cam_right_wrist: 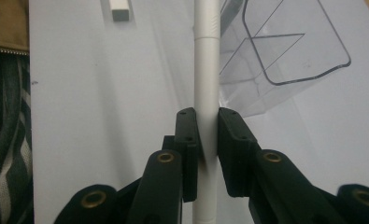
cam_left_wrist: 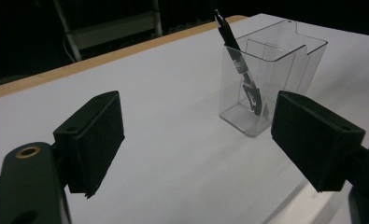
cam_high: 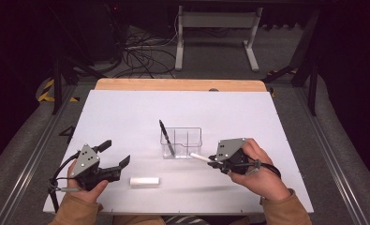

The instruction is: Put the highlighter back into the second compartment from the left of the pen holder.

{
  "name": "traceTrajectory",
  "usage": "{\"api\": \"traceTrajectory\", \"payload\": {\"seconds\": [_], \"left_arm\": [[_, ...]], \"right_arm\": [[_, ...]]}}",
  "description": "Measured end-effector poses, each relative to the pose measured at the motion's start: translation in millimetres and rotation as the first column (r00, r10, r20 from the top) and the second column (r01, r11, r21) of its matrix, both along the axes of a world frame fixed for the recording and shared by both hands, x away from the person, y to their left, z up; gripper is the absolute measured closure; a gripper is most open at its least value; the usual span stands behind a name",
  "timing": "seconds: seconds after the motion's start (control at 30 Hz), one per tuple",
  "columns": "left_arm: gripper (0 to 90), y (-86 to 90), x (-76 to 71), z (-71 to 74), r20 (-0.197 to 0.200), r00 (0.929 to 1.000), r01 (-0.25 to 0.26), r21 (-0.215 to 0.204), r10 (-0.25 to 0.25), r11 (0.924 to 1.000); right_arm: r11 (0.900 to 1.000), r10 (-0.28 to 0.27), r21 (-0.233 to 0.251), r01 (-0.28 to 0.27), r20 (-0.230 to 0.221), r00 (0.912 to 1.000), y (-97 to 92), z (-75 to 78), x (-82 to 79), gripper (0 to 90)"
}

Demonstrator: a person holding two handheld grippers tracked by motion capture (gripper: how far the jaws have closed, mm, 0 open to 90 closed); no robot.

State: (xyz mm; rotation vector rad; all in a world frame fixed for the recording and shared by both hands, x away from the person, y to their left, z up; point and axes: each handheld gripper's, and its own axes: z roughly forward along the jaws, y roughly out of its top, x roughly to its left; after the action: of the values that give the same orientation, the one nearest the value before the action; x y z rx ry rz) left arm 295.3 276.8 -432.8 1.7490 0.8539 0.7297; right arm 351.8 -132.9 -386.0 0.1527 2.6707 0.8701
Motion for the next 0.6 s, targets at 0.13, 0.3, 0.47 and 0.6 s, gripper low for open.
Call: {"api": "traceTrajectory", "payload": {"seconds": [0.13, 0.3, 0.47, 0.6], "left_arm": [[18.0, 0.0, 0.0, -0.1, -0.004, 1.0000, 0.002, -0.001, -0.002, 1.0000], [18.0, 0.0, -0.1, 0.1, 0.000, 1.0000, -0.001, 0.000, 0.001, 1.0000], [18.0, 0.2, -0.2, 0.1, -0.003, 1.0000, 0.001, 0.001, -0.001, 1.0000], [18.0, 0.2, -0.2, 0.4, 0.001, 1.0000, 0.000, 0.003, 0.000, 1.0000]], "right_arm": [[0.9998, 0.004, 0.018, -0.004, 0.008, 1.0000, -0.9, 2.1, -0.1, 79.1], [0.9989, -0.008, 0.046, 0.007, 0.020, 0.9998, -1.3, 4.6, -1.2, 79.1], [0.9946, -0.018, 0.102, 0.014, 0.036, 0.9992, -2.7, 10.5, -2.9, 79.1], [0.9872, -0.029, 0.158, 0.021, 0.047, 0.9985, -3.3, 14.6, -4.5, 79.1]]}}
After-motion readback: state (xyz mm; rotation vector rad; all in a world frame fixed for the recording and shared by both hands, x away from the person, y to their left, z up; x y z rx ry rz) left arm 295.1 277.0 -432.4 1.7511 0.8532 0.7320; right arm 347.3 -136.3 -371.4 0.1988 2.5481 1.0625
